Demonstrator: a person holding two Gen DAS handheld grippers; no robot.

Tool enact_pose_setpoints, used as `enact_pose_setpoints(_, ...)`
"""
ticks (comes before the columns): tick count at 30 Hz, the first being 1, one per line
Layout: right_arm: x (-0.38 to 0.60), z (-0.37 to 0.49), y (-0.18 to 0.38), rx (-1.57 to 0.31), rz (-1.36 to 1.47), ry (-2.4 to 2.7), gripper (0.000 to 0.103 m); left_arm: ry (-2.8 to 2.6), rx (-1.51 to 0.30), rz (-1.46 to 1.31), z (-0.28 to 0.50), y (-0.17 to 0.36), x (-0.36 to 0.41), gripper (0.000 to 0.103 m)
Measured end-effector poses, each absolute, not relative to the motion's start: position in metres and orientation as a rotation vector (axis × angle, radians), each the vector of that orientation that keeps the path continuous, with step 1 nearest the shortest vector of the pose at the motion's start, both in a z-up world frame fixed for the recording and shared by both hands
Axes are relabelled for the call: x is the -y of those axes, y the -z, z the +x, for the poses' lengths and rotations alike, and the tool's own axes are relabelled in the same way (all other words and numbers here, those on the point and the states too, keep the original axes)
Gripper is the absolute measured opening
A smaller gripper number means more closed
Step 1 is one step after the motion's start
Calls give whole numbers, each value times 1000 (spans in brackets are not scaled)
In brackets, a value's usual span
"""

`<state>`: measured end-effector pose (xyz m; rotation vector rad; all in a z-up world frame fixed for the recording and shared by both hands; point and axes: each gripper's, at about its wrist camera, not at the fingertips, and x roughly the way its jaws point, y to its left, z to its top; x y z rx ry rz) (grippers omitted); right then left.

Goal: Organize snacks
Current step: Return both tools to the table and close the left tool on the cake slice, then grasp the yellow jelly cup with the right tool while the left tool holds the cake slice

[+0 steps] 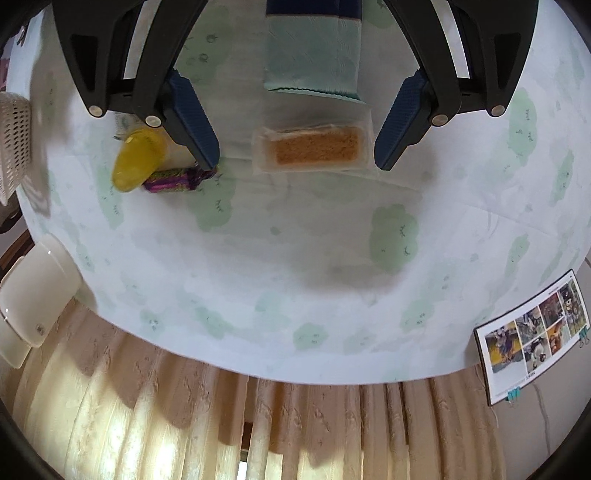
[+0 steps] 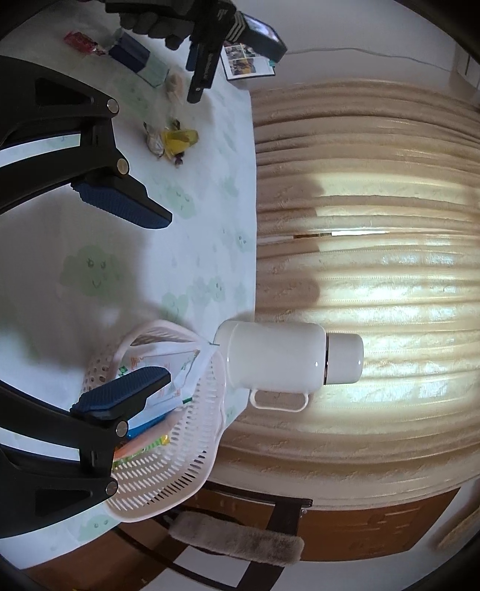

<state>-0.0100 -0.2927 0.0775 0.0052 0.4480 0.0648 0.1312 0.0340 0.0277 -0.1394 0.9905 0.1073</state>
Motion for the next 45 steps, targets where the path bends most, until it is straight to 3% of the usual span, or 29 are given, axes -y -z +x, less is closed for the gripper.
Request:
enact_pose_setpoints(9, 294, -6, -77, -464, 15, -74, 79, -151, -1046, -120, 141, -7, -42, 83)
enact_pose_setpoints(13, 294, -6, -77, -467, 16, -75, 79, -158, -1037, -117, 141, -8, -44, 75)
enact_pose_setpoints(18, 294, -5, -76, -472, 17, -65, 79, -149, -1028, -115, 140, -9, -45, 74)
enact_pose_setpoints(27, 281, -1, -74, -506, 19, -92, 79, -139, -960, -163, 126, -33, -52, 73)
enact_pose_setpoints(38, 198, 32, -80, -605, -37, -339, 79, -144, -867, -173, 98, -61, -55, 73)
enact_pose_setpoints(45, 152, 73, -61, -723, -35, -449, 64, -132, -825, -191, 87, -74, -60, 73)
